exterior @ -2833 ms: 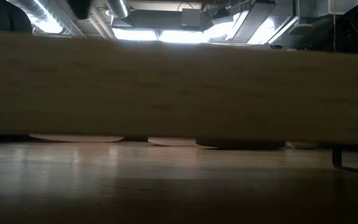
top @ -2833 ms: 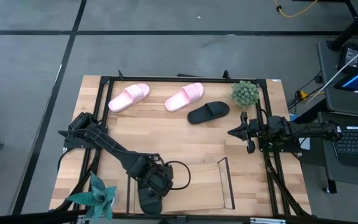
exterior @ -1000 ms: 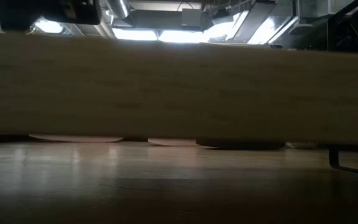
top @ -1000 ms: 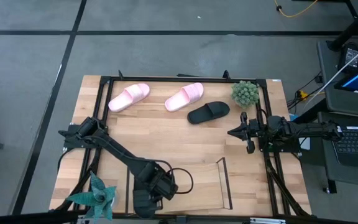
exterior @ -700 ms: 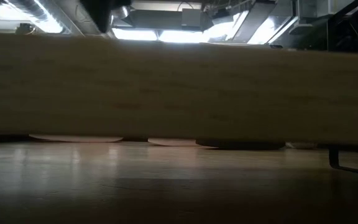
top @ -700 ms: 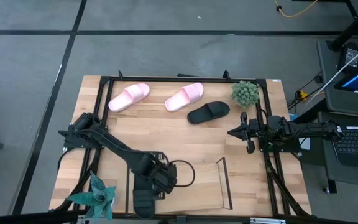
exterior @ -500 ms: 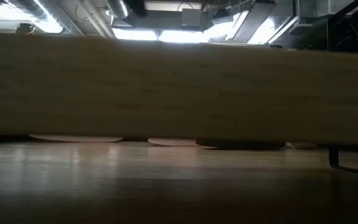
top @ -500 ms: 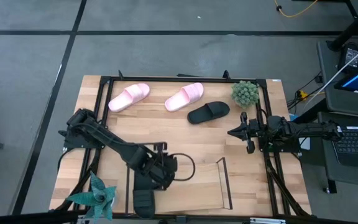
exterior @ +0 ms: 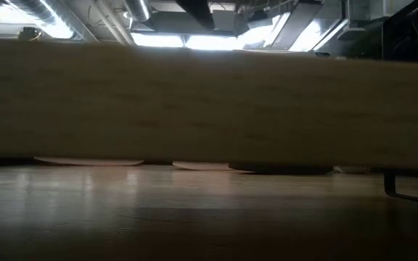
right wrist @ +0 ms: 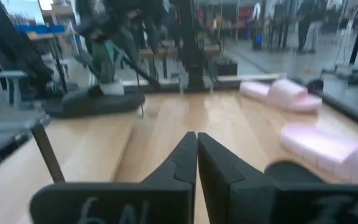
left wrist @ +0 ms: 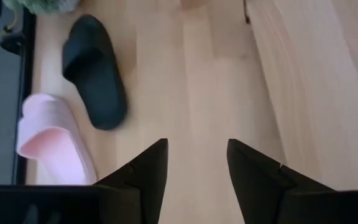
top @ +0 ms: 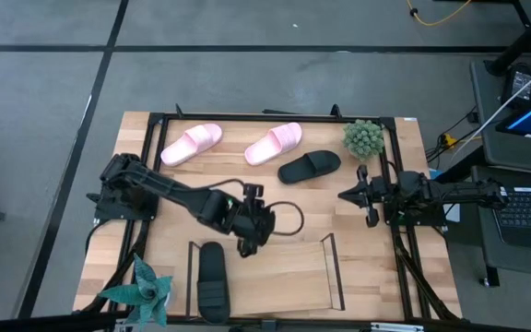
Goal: Pick and place slides into the shelf
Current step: Put the black slide on the shelf
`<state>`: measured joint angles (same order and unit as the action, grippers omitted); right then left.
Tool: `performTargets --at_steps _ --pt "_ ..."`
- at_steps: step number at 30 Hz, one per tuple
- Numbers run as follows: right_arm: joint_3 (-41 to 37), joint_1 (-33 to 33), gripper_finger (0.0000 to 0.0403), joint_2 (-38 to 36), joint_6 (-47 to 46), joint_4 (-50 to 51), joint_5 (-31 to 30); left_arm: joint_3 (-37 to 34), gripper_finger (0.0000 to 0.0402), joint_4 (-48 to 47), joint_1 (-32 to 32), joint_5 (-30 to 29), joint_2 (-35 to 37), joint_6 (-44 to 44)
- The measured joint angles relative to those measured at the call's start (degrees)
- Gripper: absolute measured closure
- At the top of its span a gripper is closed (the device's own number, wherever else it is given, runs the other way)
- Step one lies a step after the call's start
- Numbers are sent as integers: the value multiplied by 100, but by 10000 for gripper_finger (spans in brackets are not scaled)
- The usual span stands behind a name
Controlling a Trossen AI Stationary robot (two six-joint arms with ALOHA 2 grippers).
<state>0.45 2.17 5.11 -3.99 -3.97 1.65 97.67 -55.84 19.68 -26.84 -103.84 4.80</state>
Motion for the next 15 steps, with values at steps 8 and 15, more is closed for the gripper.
performTargets --at_steps 8,15 --pt "0 -2 385 0 335 -164 -356 -319 243 983 -479 85 251 -256" --pt "2 -2 385 0 429 -109 -354 -1765 243 3440 -423 493 698 -809"
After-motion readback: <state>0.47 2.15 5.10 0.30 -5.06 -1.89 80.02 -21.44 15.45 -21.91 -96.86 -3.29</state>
